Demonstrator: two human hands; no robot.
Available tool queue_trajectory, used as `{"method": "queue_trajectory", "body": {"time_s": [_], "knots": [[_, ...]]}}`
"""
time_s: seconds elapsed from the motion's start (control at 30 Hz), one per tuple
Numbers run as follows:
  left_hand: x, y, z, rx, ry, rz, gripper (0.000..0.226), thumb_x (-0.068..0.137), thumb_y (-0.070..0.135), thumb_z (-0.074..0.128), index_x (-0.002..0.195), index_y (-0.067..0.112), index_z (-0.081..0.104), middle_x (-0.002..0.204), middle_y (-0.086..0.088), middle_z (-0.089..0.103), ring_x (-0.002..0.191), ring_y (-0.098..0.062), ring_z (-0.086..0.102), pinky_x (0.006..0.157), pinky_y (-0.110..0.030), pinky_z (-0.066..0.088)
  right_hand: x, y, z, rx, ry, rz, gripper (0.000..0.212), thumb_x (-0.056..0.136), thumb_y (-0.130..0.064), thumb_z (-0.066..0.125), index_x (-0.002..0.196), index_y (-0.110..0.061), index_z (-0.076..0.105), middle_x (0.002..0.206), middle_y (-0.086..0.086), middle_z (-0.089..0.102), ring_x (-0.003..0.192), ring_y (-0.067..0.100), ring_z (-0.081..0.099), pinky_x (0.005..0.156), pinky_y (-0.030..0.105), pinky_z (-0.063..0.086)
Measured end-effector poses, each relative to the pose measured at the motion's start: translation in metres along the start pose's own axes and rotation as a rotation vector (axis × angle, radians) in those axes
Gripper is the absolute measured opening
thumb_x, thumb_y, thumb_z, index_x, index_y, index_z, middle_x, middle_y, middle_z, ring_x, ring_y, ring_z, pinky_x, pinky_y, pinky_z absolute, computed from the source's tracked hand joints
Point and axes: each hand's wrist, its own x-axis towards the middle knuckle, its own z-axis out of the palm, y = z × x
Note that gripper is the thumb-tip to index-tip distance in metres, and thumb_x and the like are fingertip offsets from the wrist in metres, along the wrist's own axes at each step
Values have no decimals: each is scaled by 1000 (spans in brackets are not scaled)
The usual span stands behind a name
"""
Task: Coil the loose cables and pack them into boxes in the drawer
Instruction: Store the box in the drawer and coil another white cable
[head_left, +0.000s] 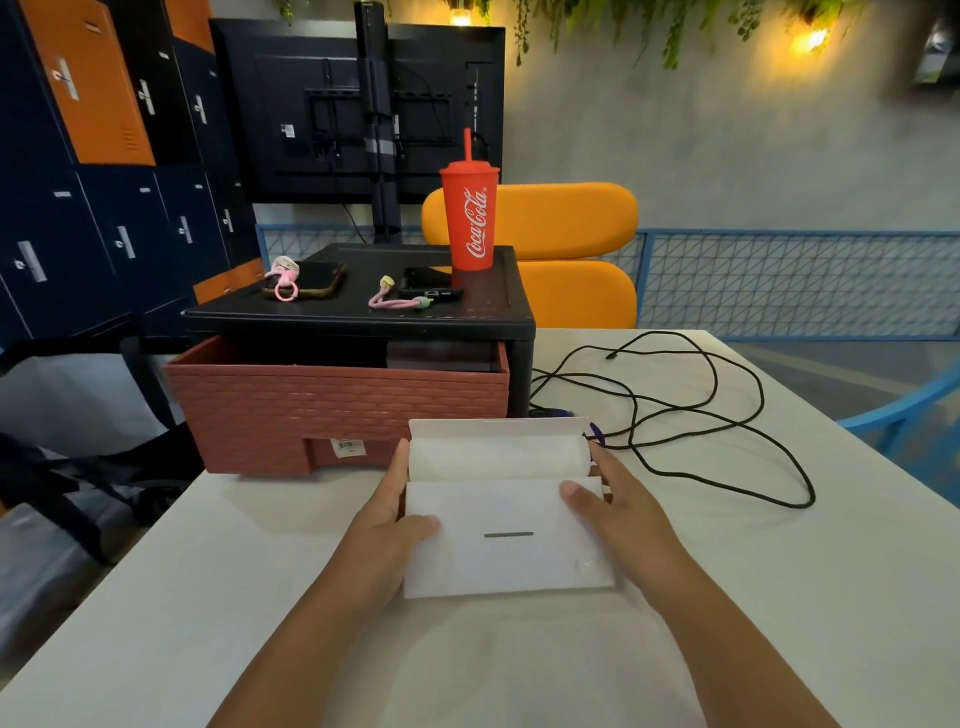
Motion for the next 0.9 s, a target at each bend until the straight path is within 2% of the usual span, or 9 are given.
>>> {"method": "queue_trajectory", "body": {"time_s": [0.1,0.23,0.33,0.43,0.53,0.63,0.7,0.8,0.9], "knots": [[-1,-1,2,-8,29,29,72,91,-7,45,145,35,21,134,16,49,107,3,55,79,-13,48,-1,-3,0,-21,-1,-3,30,92,-19,53,106,-44,46,89,-27,54,81,-7,55,64,7,43],[-3,2,0,48,53,139,78,88,-7,53,141,43,25,113,35,51,94,21,55,72,-7,48,-1,-2,-1,-278,175,-29,31,87,-32,59,117,-25,51,109,-10,56,96,11,55,80,24,42],[-2,1,0,71,27,167,86,85,-11,56,139,47,23,113,36,54,100,21,53,75,-5,45,-6,-7,-3,-545,331,-198,25,87,-36,58,105,-19,54,101,-10,50,96,13,52,76,24,38],[-3,-1,0,63,-12,179,91,82,-14,57,140,47,22,121,27,57,112,8,54,91,-17,47,-11,-14,0,-706,337,-486,24,84,-40,50,88,-18,61,85,-7,59,82,20,58,74,28,39],[-4,-2,3,75,-62,198,97,79,-17,59,133,54,21,125,27,56,118,4,52,96,-22,45,-16,-15,6,-796,157,-621,39,84,-51,40,92,-23,66,91,-7,65,84,21,60,80,35,42],[-7,-5,8,111,-118,236,94,80,-11,63,131,56,21,125,36,52,121,8,47,90,-11,42,-21,-21,12,-807,-174,-540,75,79,-78,11,109,-29,61,108,-11,62,105,15,53,88,32,42],[-9,-5,11,129,-154,263,92,80,-5,67,132,55,20,128,38,47,123,10,44,94,-10,39,-24,-24,16,-821,-262,-537,92,71,-83,-1,120,-31,56,120,-15,58,116,8,47,95,30,41],[-10,-3,12,132,-188,267,93,78,-2,69,132,55,20,127,41,45,122,12,43,98,-14,38,-29,-33,18,-810,-299,-515,85,71,-81,8,125,-33,52,125,-17,55,115,4,45,86,21,37],[-11,-1,13,135,-192,257,93,78,-4,67,134,53,19,124,41,48,118,15,45,92,-10,40,-32,-44,19,-797,-327,-500,81,67,-77,14,123,-35,54,125,-15,55,117,6,45,81,20,31]]}}
